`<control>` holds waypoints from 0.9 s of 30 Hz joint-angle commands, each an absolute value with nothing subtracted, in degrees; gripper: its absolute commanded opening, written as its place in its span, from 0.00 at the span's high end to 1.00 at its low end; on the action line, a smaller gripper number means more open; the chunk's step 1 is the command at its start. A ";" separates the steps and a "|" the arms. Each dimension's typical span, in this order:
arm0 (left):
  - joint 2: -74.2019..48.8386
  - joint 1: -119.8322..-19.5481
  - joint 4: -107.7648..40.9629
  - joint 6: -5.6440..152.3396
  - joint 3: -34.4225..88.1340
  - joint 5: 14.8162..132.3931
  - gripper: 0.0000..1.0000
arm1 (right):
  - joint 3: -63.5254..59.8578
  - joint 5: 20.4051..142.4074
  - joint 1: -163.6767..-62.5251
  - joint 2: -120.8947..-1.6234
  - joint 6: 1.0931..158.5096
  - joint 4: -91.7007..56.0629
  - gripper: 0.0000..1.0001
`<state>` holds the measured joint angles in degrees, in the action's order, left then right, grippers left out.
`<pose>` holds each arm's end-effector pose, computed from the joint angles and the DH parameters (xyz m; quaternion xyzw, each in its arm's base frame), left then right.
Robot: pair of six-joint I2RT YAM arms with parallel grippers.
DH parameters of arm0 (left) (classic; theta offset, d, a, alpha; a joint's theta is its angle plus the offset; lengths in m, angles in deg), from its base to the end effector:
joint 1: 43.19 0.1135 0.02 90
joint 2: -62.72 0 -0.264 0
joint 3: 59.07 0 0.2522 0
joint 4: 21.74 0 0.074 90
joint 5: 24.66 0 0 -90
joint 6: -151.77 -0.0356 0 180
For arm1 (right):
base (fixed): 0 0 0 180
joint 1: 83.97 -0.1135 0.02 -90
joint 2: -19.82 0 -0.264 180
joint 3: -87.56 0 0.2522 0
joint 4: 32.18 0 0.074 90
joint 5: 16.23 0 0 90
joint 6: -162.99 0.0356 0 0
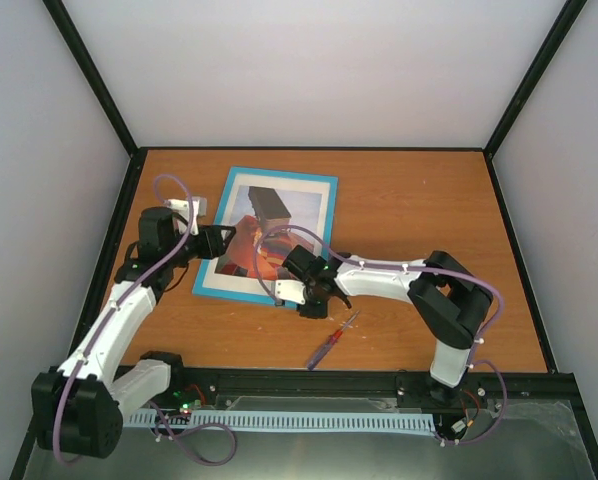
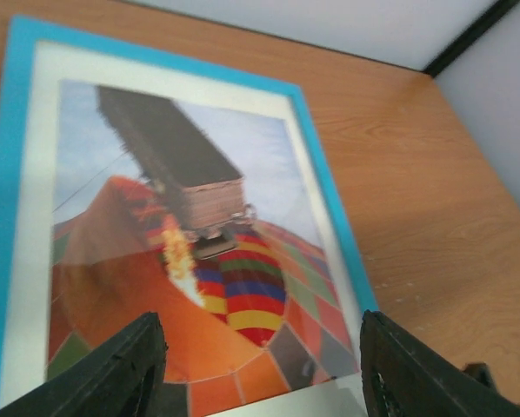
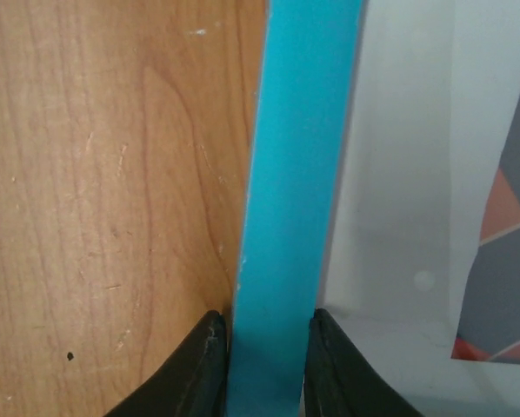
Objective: Take the photo out of the frame
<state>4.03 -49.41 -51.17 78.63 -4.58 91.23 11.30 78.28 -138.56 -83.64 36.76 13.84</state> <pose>0.2196 -0.0396 0.2619 0.0257 0.8651 -0.2855 0.4115 0.1932 0.2766 0.1501 -0.7080 0.6899 0.0617 0.1377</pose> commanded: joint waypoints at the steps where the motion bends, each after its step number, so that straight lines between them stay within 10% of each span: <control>1: 8.65 -53.40 -45.18 76.65 -5.68 95.61 0.39 | 16.25 73.33 -138.93 -83.11 38.27 14.13 0.85; 27: -0.85 -100.26 -57.74 48.81 5.12 56.67 0.38 | 15.90 95.75 -116.23 -63.35 30.48 26.25 0.97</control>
